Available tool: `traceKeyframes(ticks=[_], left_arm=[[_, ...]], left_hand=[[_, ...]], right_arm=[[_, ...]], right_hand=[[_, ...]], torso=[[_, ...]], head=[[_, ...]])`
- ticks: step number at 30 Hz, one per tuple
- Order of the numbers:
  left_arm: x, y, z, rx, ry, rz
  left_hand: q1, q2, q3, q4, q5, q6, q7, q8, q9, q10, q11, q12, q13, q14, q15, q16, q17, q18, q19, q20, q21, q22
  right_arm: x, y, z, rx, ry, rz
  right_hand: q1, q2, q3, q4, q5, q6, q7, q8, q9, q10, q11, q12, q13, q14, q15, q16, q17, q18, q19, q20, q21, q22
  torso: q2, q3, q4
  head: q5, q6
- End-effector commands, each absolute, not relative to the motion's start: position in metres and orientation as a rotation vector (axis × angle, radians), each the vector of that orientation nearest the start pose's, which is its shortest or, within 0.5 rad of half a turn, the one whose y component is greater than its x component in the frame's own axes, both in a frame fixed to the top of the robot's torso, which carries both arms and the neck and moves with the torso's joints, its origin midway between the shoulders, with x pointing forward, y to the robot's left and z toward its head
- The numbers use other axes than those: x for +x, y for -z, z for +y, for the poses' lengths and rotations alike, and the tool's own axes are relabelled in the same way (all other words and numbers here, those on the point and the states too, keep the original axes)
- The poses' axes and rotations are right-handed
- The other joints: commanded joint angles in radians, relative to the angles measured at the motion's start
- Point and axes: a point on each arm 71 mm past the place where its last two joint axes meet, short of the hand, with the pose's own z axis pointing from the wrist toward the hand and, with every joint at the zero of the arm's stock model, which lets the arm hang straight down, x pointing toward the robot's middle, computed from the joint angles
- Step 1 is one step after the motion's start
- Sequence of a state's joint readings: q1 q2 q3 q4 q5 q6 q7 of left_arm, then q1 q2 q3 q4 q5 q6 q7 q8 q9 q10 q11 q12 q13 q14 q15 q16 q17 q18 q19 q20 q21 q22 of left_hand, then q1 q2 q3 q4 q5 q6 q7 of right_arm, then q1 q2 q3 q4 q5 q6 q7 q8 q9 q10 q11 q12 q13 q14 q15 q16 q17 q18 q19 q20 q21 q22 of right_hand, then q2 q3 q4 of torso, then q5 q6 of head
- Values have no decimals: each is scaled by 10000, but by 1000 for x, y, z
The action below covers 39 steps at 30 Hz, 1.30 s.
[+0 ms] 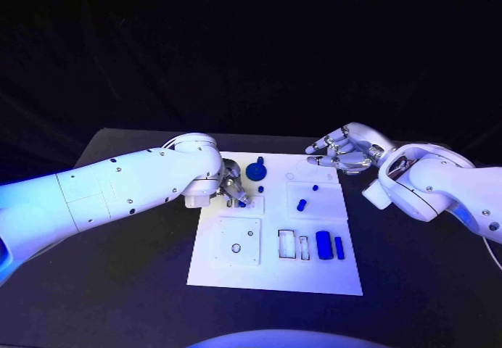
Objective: Assemble the parts on the task board
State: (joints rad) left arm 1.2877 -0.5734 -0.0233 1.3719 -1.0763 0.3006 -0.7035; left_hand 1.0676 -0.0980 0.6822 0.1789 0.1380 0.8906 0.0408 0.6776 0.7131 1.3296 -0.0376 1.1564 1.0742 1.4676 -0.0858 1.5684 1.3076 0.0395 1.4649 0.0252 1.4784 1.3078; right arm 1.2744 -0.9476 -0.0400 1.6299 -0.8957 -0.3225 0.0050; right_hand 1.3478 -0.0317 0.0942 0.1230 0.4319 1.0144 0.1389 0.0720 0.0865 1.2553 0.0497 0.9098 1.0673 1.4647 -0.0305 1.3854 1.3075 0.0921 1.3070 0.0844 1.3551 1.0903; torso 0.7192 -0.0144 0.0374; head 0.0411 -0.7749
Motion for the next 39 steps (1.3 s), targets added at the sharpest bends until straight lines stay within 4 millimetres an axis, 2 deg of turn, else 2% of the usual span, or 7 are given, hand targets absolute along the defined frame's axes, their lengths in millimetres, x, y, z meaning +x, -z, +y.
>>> traceKeyframes(ticks=[1,3,10,20,30,34,39], left_arm=[[506,198,134,-457,1453,24393],[507,198,134,-464,1460,24384],[508,198,133,-493,1465,24365],[509,198,134,-544,1412,24369],[510,198,135,-629,1409,24329],[510,198,136,-739,1453,24250],[511,197,139,-913,1482,24140]], left_hand=[[-134,26,232,-210,-3,229,-109,-39,-22,90,-10,69,41,1032,-90,24,2632,-122,613,-97,53,1506],[-166,28,210,-197,-4,244,-113,-40,-28,108,-13,96,69,1032,-92,24,2632,-124,617,-99,60,1517],[-314,71,123,-126,-2,325,-134,-56,-67,177,-29,196,170,1032,-105,24,2632,-137,641,-112,100,1572],[-663,-15,-188,28,-21,456,-157,-105,-150,240,-48,279,247,1032,-121,24,2632,-155,674,-127,155,1653],[-1260,-244,-1225,506,-56,650,-169,-182,-283,296,-55,357,313,1032,-128,24,2632,-168,696,-135,189,1715],[-1408,-260,-1638,743,-54,683,-171,-227,-375,277,-55,321,269,1032,-130,24,2632,-159,681,-137,156,1683],[-1476,-326,-2105,963,-59,720,-181,-245,-484,266,-62,295,237,1032,-136,24,2632,-156,678,-143,145,1679]], right_arm=[[476,145,-220,2907,-9934,17014],[476,145,-220,2911,-9927,17028],[476,145,-220,2911,-9923,17052],[476,145,-220,2906,-9943,17041],[476,144,-221,2978,-9966,16959],[476,144,-221,3035,-9986,16918],[476,144,-221,3059,-9991,16897]], right_hand=[[70,-6,15,40,21,69,4,51,-10,-70,-10,21,-5,592,53,-18,572,75,-30,-19,-58,-14],[66,-1,18,48,25,70,4,51,-10,-78,-10,7,-19,588,53,-32,557,78,-35,-19,-64,-25],[66,-1,19,48,26,70,4,51,-10,-78,-10,7,-19,588,53,-32,558,78,-35,-19,-64,-25],[42,-1,19,76,50,66,6,48,-14,-92,-7,-14,-42,582,54,-55,534,87,-60,-18,-87,-70],[14,-12,21,115,99,34,16,29,-26,-133,0,-63,-90,567,61,-98,495,101,-105,-14,-128,-147],[-97,-21,-31,242,-272,11,25,20,-39,-134,17,-39,-111,553,79,-120,485,104,-125,3,-155,-173],[-112,-24,-47,271,-356,9,26,21,-42,-139,21,-37,-123,550,81,-130,479,107,-133,6,-165,-186]], torso=[[-6,-9,-5],[7,-8,-10],[-11,0,8],[2,-9,2],[-1,-8,12],[-4,-9,11],[1,-13,8]], head=[[-27,-37],[-18,-4],[-34,-27],[-37,7],[-55,-10],[-50,-27],[-51,-16]])
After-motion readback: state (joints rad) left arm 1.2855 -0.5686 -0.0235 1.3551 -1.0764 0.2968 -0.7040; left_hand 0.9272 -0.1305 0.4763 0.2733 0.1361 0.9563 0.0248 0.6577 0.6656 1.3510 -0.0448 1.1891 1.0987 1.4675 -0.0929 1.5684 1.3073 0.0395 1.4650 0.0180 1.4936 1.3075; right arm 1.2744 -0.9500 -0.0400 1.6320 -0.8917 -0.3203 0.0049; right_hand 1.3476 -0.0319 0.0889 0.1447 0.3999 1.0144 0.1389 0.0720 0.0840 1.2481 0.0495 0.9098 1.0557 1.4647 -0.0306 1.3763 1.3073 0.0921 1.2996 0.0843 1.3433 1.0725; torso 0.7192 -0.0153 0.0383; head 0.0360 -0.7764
